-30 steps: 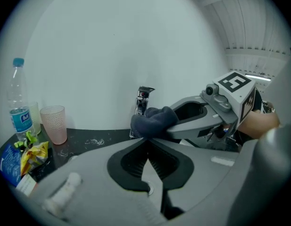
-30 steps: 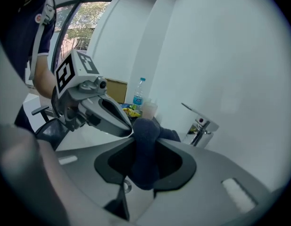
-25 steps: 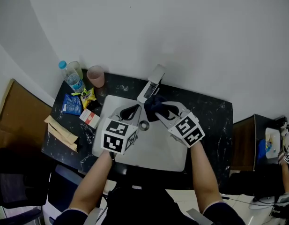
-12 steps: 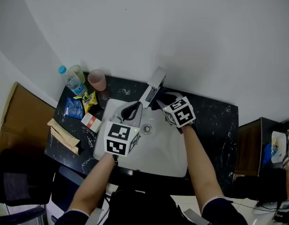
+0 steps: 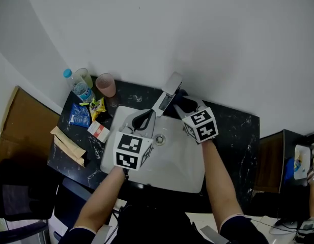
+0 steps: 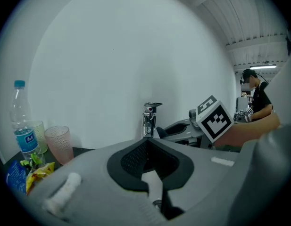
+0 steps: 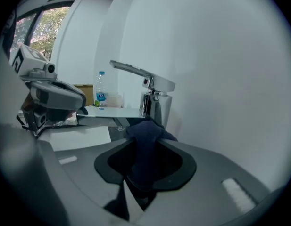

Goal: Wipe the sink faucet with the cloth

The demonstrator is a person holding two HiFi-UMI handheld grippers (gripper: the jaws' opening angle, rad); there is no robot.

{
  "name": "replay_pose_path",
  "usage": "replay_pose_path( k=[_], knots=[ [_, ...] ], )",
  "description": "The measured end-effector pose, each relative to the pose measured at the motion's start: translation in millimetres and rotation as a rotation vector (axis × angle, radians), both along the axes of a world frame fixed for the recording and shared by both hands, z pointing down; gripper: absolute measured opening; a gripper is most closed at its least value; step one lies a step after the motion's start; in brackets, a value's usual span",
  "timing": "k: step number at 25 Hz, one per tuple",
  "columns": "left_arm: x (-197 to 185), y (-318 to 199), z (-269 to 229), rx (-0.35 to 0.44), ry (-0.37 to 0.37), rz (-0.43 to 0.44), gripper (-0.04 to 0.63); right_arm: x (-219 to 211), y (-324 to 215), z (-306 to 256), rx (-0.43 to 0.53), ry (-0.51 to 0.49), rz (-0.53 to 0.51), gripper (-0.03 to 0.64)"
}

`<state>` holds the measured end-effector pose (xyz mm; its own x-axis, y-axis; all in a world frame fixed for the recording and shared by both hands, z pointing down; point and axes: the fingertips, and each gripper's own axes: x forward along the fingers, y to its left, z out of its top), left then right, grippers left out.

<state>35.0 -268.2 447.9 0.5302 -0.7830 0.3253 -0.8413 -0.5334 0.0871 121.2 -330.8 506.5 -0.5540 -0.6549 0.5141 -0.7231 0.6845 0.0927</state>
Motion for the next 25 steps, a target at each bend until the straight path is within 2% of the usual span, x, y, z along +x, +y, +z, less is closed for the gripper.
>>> replay_pose_path(
  k=[6,10,14,19,21,25],
  knots=[
    [-1,1,2,-0.004,-0.005,0.0,0.002,-3,2,39,-0.099,0.085,-0.026,0.12],
    [-1,1,2,-0.002,-0.007,-0.003,0.002,8,-3,34,-0.101,0.133,-0.024,0.12],
    [0,1,1,0.0,-0.009,-0.011,0.002,25,-16,-4,-0.02,0.04,0.047,0.118],
    [0,1,1,0.001,-0.017,-0.011,0.002,22,-24,-54,0.102,-0.047,0.034,0.118],
    [1,1,1,0.0,-0.022,-0.008,0.002,22,-27,-52,0.102,-0.052,0.023,0.118],
    [3,1,1,0.0,-0.03,-0.007,0.002,25,-32,-13,0.014,0.019,-0.014,0.118]
  ],
)
